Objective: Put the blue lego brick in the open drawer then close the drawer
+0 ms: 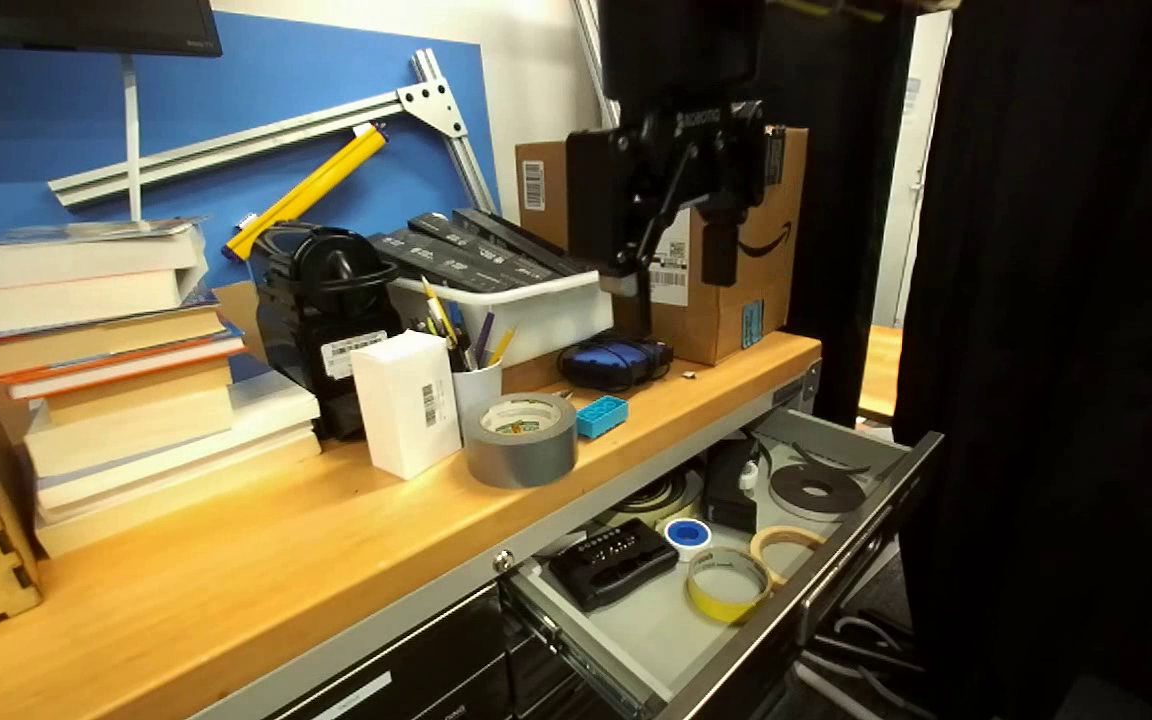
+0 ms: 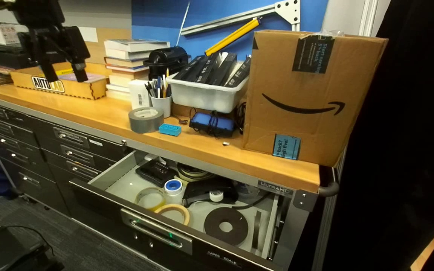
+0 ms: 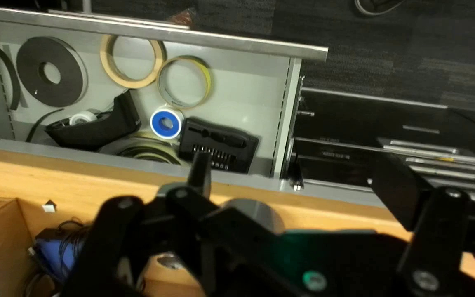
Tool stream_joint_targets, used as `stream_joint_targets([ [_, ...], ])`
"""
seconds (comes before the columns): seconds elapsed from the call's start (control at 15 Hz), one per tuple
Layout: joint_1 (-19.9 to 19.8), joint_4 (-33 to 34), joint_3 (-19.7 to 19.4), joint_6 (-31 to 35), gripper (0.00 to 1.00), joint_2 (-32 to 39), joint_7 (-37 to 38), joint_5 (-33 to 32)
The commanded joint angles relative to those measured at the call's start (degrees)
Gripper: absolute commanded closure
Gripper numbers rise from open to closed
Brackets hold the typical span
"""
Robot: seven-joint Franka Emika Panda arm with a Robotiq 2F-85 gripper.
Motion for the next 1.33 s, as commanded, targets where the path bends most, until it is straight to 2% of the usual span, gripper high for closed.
stream_joint_targets([
  [0.0,-2.58,1.66,-1.5,10.15,0.0,7.27,4.45,-2.21],
  [0.27,-5.82,2.42,-2.57,20.99,0.0,14.72,10.58,-5.93],
  [0.6,-8.18,3.81,-3.84,27.98,0.0,22.44,20.45,-12.27],
  [0.93,-7.89,6.98,-5.67,28.07,0.0,28.36,32.6,-17.36],
  [1.27,-6.15,9.92,-7.17,28.27,0.0,33.21,40.28,-16.32],
])
